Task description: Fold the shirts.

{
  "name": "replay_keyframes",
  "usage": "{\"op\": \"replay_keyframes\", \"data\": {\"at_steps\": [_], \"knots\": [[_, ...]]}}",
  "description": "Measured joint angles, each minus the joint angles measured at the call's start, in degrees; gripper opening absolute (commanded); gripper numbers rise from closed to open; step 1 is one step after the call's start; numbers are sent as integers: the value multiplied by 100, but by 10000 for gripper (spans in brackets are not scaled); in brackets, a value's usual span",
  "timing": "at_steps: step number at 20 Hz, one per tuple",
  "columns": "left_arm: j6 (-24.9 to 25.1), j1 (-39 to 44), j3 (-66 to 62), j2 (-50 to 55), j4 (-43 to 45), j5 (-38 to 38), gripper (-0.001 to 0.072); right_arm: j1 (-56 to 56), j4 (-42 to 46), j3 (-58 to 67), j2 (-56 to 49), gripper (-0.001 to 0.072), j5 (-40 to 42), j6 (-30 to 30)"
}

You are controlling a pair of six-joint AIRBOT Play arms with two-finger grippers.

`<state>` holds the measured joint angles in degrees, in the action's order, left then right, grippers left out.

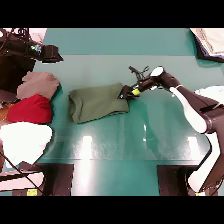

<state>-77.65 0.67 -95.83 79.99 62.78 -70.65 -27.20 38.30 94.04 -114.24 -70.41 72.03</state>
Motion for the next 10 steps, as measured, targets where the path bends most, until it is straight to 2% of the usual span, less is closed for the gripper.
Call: {"op": "replay_keyframes", "data": {"at_steps": [5,10], "knots": [[11,66,0,0,9,-153,24,-120,42,442,24,16,-66,120],[13,511,0,0,13,-197,24,732,942,540,1099,16,-540,450]]}}
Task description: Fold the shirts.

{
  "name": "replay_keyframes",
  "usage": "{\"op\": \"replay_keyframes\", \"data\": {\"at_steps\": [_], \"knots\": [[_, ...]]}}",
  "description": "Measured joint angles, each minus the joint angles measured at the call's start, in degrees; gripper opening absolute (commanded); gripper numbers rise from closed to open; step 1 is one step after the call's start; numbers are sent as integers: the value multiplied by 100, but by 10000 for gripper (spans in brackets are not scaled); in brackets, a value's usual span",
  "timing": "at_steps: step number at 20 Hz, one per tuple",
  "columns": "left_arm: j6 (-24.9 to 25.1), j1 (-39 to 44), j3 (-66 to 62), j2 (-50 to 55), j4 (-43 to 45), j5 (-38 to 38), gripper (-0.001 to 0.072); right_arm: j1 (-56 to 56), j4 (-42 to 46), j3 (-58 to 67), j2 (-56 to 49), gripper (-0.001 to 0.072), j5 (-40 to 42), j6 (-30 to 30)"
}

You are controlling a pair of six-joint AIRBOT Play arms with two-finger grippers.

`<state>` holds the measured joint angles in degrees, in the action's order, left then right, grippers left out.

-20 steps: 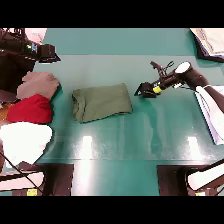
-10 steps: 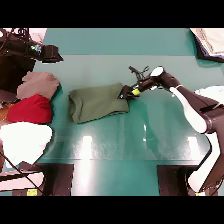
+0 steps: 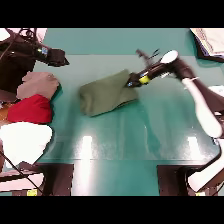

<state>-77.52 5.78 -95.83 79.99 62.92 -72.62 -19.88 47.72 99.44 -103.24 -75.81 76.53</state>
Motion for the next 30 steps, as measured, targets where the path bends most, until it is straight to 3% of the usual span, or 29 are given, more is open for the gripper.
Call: {"op": "replay_keyframes", "data": {"at_steps": [7,15,19,23,30], "knots": [[-15,1051,0,0,-46,680,24,2319,1279,15,1329,17,-433,232],[-22,1921,0,9,-61,1270,24,4557,1143,20,1613,16,387,531],[-37,2017,0,61,-61,1357,25,5031,544,155,1624,16,835,378],[-44,2046,0,116,-63,1392,25,5160,321,627,1624,15,745,177],[-55,2055,0,140,-57,1333,24,5268,1099,1322,1646,16,-271,50]]}}
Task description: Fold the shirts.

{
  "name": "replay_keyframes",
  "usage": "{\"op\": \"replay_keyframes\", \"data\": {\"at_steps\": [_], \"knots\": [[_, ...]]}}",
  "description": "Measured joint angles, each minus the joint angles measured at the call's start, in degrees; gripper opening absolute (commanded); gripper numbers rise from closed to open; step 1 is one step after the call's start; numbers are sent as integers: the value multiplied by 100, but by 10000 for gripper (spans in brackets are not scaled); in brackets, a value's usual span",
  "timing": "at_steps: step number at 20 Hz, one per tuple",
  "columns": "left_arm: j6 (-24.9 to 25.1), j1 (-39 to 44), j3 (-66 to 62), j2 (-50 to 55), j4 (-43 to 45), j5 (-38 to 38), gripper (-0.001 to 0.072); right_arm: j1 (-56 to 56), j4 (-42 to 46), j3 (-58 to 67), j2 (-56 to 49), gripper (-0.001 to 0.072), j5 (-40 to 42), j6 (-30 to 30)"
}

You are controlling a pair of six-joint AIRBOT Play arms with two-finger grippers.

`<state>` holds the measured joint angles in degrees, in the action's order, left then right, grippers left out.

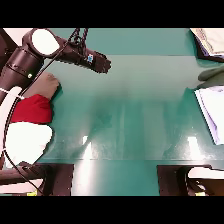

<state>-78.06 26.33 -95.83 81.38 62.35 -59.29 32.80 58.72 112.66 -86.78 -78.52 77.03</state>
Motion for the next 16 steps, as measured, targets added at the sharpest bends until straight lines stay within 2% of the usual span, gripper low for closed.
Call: {"op": "replay_keyframes", "data": {"at_steps": [4,8,9,10,11,16], "knots": [[4,0,0,0,15,-81,24,240,334,2,264,17,-424,26],[33,0,0,0,42,-114,25,688,610,-835,907,36,-599,114],[35,0,0,0,46,-118,24,835,647,-1178,1091,184,-634,133],[37,0,0,0,57,-120,24,986,656,-1519,1266,405,-658,142],[39,0,0,0,59,-129,25,1161,686,-1899,1449,538,-664,142],[50,0,0,0,66,-153,25,2044,846,-3392,2133,533,-680,155]]}}
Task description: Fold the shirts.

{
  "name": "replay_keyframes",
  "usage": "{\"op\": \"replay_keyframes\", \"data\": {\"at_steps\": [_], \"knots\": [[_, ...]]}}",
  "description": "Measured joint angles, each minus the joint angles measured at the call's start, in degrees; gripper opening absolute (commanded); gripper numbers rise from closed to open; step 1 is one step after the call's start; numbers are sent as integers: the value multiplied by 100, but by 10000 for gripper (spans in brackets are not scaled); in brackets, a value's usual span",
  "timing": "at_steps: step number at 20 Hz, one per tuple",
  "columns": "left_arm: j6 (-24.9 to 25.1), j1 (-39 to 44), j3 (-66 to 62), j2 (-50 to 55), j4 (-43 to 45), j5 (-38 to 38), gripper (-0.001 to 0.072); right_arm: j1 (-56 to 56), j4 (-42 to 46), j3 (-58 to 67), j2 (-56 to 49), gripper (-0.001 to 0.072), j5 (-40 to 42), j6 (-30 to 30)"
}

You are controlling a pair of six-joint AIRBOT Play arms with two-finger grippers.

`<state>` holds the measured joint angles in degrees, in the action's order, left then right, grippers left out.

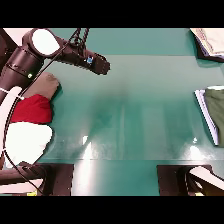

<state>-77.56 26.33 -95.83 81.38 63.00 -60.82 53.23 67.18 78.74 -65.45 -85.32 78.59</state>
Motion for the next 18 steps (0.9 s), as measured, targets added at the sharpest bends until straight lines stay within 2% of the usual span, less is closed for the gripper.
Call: {"op": "replay_keyframes", "data": {"at_steps": [4,5,6,7,10,18], "knots": [[0,0,0,0,0,-4,25,125,-334,-525,400,528,212,20],[0,0,0,0,0,4,25,-11,-448,-581,452,517,249,20],[0,0,0,0,0,20,25,-210,-590,-623,496,468,280,20],[0,0,0,0,0,9,24,-479,-750,-656,529,379,302,22],[0,0,0,0,-2,-52,25,-1497,-1019,-706,575,31,365,24],[0,0,0,0,-11,234,25,-4124,-1176,-737,597,18,723,26]]}}
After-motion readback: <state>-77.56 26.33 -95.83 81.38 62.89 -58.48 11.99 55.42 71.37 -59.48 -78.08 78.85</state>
